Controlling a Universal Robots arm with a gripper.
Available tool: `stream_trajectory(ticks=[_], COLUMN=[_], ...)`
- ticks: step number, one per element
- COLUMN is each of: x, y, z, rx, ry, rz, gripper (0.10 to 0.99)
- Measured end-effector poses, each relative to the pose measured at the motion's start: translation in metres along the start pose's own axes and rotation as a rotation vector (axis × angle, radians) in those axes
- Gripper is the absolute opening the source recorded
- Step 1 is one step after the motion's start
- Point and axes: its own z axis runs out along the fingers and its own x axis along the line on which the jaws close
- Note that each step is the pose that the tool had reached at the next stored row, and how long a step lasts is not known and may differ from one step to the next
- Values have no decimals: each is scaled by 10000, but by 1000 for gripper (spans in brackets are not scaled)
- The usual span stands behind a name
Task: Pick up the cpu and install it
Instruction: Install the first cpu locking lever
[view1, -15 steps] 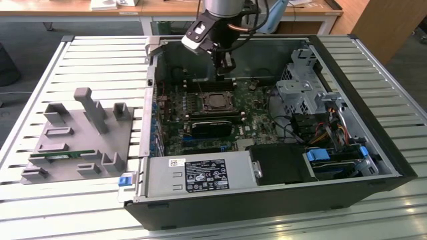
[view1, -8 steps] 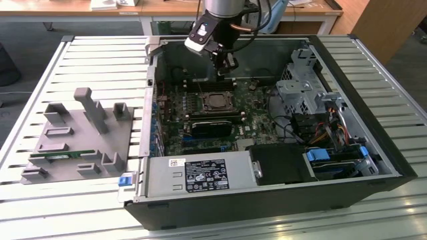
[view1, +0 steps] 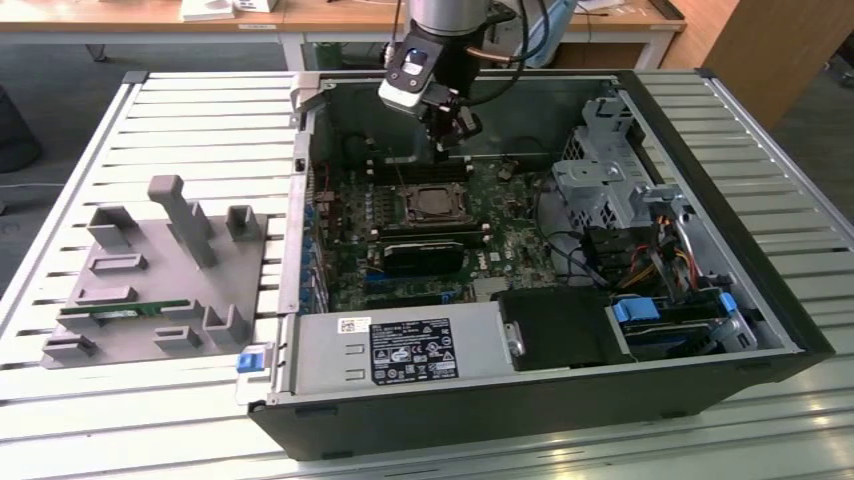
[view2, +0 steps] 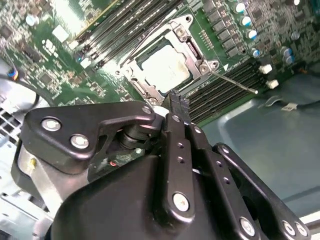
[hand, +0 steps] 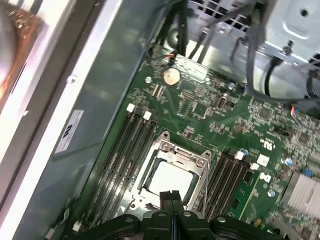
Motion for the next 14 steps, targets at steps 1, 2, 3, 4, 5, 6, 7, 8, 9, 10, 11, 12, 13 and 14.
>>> stream_trajectory(ticks=[1, 2, 3, 4, 5, 6, 7, 8, 9, 10, 11, 12, 13, 14], x=[0, 0, 0, 0, 0, 0, 0, 0, 0, 0, 0, 0, 0, 0], y=[0, 0, 0, 0, 0, 0, 0, 0, 0, 0, 0, 0, 0, 0], z=[0, 0, 0, 0, 0, 0, 0, 0, 0, 0, 1, 1, 1, 1], rx=[-3, -5, -8, -10, -13, -16, -19, -21, -24, -27, -30, -32, -35, -37], ry=[3, 5, 8, 11, 14, 17, 20, 23, 26, 29, 32, 35, 38, 41], rz=[-171, -355, -536, -714, -896, -1086, -1266, -1446, -1625, -1805, -1985, -2177, -2356, -2535], gripper=[106, 106, 106, 106, 106, 106, 106, 106, 106, 106, 106, 106, 106, 106])
